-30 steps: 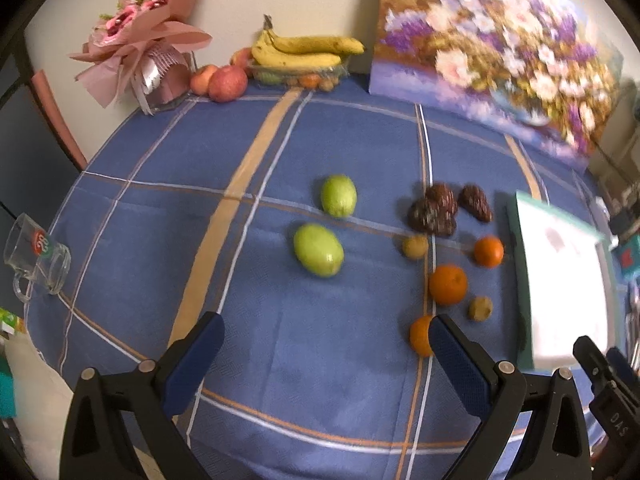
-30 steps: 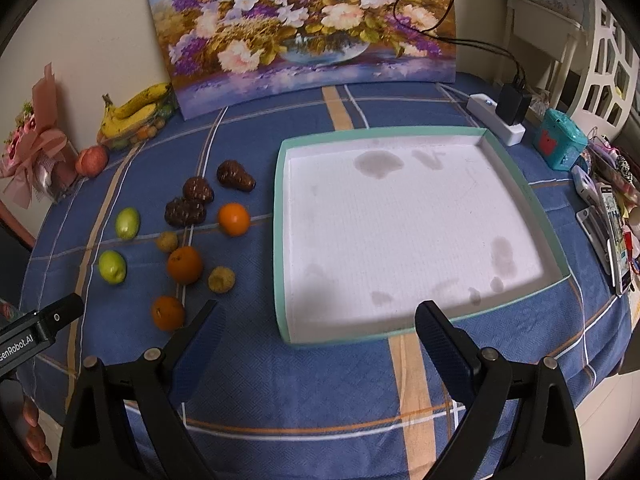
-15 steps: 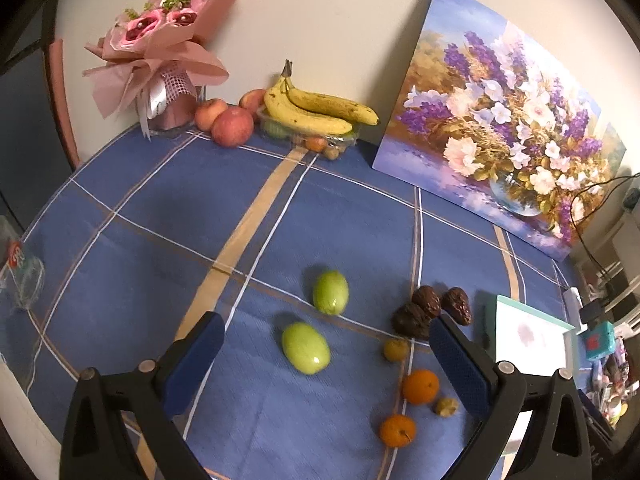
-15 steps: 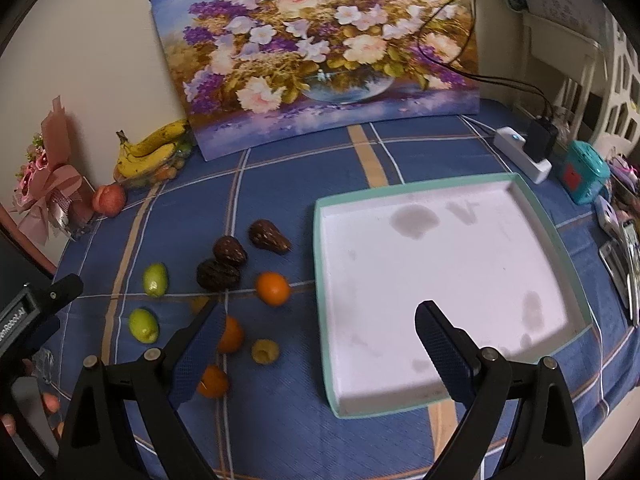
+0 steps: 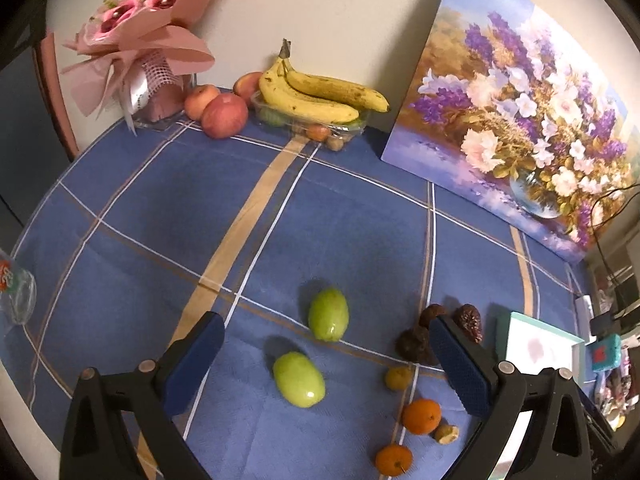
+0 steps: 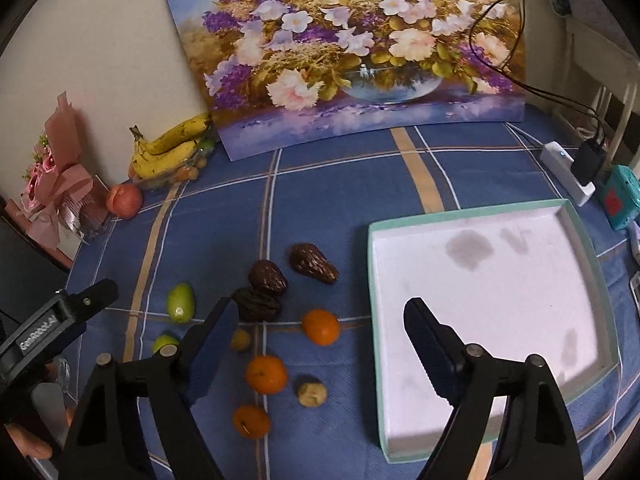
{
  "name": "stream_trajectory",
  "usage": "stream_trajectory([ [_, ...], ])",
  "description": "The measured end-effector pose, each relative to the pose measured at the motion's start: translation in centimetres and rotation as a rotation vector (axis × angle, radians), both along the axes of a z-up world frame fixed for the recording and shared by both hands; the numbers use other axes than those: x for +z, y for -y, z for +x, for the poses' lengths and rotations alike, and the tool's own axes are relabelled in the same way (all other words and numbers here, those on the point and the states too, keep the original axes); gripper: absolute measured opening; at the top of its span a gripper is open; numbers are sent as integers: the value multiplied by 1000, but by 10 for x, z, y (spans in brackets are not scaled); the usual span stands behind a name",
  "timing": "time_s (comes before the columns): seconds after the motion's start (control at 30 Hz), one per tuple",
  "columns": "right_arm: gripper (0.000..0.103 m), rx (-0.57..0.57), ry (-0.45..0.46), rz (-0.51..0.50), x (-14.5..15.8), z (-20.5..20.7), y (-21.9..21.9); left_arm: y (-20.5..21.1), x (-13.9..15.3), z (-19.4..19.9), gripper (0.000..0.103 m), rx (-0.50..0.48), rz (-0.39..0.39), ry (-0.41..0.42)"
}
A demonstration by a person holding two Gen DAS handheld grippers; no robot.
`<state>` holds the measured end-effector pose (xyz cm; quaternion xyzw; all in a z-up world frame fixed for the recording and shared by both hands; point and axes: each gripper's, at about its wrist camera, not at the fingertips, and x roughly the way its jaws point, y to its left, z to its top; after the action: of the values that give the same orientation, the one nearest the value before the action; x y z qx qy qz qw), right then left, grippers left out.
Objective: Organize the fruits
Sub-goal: 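Close the left tool on a green pear while the right tool grasps a small brown fruit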
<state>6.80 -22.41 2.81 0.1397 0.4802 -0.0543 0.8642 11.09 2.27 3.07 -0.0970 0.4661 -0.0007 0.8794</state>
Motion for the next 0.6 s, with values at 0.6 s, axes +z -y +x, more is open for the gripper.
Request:
stream_trajectory([
  [0.6, 42, 36, -214, 57, -65, -13, -7, -2, -77, 11, 75, 10, -52, -261],
])
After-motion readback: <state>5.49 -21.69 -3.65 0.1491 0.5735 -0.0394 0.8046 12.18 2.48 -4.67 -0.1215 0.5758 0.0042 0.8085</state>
